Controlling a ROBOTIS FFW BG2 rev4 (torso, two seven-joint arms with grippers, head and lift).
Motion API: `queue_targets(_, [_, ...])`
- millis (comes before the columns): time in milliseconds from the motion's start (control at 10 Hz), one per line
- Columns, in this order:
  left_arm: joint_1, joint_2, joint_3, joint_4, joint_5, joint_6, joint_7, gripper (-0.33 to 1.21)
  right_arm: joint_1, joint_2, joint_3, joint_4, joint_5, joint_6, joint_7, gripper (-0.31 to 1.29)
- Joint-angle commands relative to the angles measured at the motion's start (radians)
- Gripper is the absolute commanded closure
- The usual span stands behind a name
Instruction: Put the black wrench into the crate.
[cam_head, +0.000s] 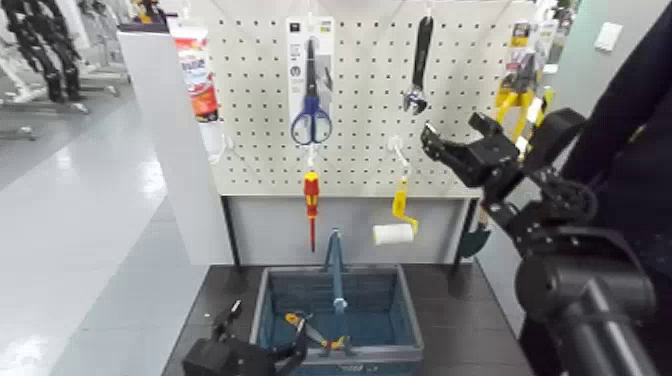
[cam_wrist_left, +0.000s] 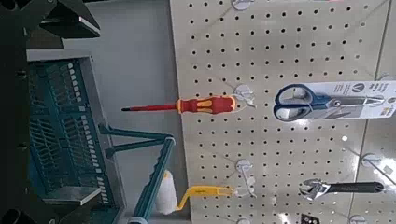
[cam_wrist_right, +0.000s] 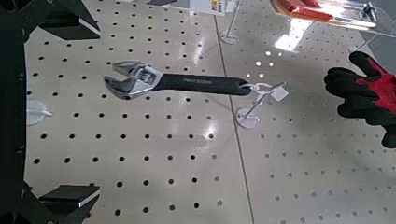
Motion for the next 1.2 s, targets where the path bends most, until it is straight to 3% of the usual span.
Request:
queue_targets(100, [-0.008,0.001,-0.006,0.0,0.0,0.003,-0.002,0.11,-0.09,-0.006,0.027,0.068,-0.044,0.0,0.029,0.13])
queue_targets(700, [-0.019,0.002,-0.01,0.0,0.003,0.014,-0.01,0.11,-0.242,-0.009,0.065,0.195,-0.143,0.023,0.169,0.18])
queue_targets(1200, [-0.023,0.007,-0.014,0.0,0.003,0.017,-0.011,0.12,-0.285,-0.02,0.082,0.221,-0.151,0.098,0.242,0.38])
